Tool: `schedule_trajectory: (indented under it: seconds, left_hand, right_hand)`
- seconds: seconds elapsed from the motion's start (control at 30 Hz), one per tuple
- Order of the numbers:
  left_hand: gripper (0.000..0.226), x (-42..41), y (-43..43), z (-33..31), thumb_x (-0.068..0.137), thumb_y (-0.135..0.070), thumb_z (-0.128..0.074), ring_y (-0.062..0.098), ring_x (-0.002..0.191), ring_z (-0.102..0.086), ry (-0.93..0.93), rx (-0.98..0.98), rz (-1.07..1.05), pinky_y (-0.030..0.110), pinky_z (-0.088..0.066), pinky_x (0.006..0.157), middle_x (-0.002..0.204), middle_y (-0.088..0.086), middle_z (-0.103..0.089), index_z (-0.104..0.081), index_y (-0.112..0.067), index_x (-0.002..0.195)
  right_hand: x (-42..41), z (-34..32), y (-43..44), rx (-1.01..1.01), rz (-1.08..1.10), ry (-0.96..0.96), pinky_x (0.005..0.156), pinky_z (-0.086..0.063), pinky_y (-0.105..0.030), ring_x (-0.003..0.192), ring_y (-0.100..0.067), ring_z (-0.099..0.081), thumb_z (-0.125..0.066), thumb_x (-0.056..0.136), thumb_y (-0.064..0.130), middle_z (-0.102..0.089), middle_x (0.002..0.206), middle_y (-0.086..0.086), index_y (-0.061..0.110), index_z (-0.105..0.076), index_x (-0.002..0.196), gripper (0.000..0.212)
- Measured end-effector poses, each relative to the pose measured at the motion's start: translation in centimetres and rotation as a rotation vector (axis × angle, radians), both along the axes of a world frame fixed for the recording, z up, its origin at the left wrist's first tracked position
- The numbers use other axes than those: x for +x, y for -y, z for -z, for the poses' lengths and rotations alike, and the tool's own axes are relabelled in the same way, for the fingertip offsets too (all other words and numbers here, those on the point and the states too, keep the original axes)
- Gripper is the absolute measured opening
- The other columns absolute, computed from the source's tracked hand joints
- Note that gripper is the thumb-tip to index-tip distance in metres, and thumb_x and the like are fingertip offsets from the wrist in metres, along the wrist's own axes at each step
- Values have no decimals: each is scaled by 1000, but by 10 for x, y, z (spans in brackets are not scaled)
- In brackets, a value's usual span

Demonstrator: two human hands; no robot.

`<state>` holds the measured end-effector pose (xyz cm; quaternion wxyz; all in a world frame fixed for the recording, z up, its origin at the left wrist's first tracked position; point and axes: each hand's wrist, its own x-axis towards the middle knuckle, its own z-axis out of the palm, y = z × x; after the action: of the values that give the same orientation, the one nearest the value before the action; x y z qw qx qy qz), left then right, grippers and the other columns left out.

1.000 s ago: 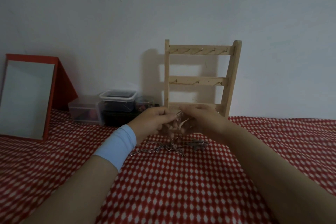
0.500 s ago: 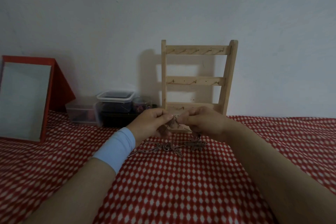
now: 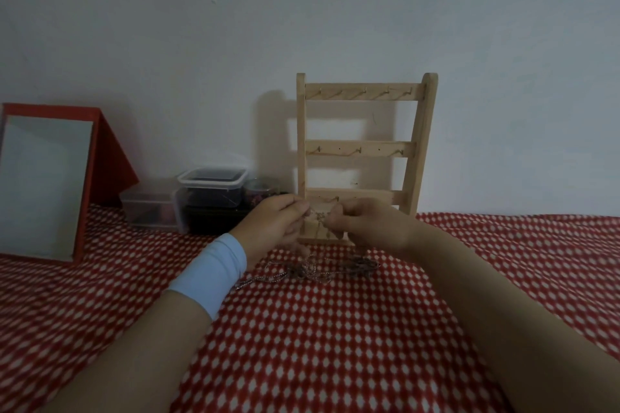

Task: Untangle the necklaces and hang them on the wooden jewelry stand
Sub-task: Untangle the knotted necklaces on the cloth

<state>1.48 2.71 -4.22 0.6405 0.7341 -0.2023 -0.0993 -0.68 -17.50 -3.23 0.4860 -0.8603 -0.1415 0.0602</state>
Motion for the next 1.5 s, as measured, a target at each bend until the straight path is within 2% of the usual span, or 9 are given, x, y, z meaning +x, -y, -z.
schedule_trajectory:
  seconds: [0.27,0.6,0.7,0.8,0.9,1.07,1.27,1.4,1.5]
  left_hand:
    - [25,-2,-4,-7,100,-29,-49,8,39,-44,193,479,-38,22,-39,40,66,2,-55,-61,-8,94]
    - [25,-3,-10,-22,93,-36,-60,8,61,-61,259,881,-48,20,-44,59,66,-4,-68,-72,-14,91]
    - [31,-2,-12,-25,96,-36,-54,10,59,-64,285,894,-97,22,-45,59,69,2,-71,-73,-13,85]
    - [30,-3,-11,-28,98,-28,-54,15,66,-68,196,524,-70,22,-50,65,73,6,-73,-71,-11,80]
    - [30,-4,-15,-24,100,-23,-52,21,55,-59,18,150,-28,26,-48,59,56,5,-58,-65,-9,77]
    - [32,5,-27,-20,100,-25,-49,9,39,-29,5,53,-85,18,-24,38,46,-3,-34,-64,-9,78]
    - [28,1,-41,-40,92,-37,-61,-1,67,-55,396,772,-302,19,-35,59,68,-17,-61,-73,-22,72]
    - [27,-1,-48,-42,92,-41,-61,8,64,-60,199,994,-187,22,-43,61,71,-8,-67,-78,-23,82]
    - [21,2,-43,-33,90,-34,-64,11,89,-65,294,1059,-221,26,-48,87,95,-8,-71,-78,-20,95]
  right_hand:
    - [6,8,-6,-400,364,282,75,-62,-29,78,-8,-66,-75,88,31,-68,85,7,25,-67,86,10]
    - [8,11,-4,-709,617,686,64,-51,-33,73,-19,-61,-59,97,31,-67,80,3,22,-56,103,11]
    - [10,13,-8,-352,569,523,64,-51,-29,76,-14,-62,-53,101,20,-71,92,1,18,-58,110,11]
    - [10,4,-13,484,538,120,64,-56,-28,66,-14,-67,-42,106,8,-77,79,-7,7,-59,116,19]
    - [11,-2,-6,773,447,-39,76,-64,-43,63,-21,-67,-50,107,18,-70,66,-4,5,-61,109,16]
    - [8,-3,-5,555,400,-60,42,-32,-23,46,-9,-38,-54,105,35,-63,69,0,13,-65,95,27]
    - [4,0,-4,-24,387,87,44,-37,-20,50,-10,-45,-56,100,39,-65,73,-5,5,-70,80,42]
    - [-1,-1,-6,146,191,-106,51,-40,-24,52,-10,-50,-58,101,32,-70,78,-1,10,-64,82,30]
    - [-1,-1,-4,251,93,-240,59,-44,-29,55,-14,-52,-57,103,30,-68,70,-2,6,-66,89,29]
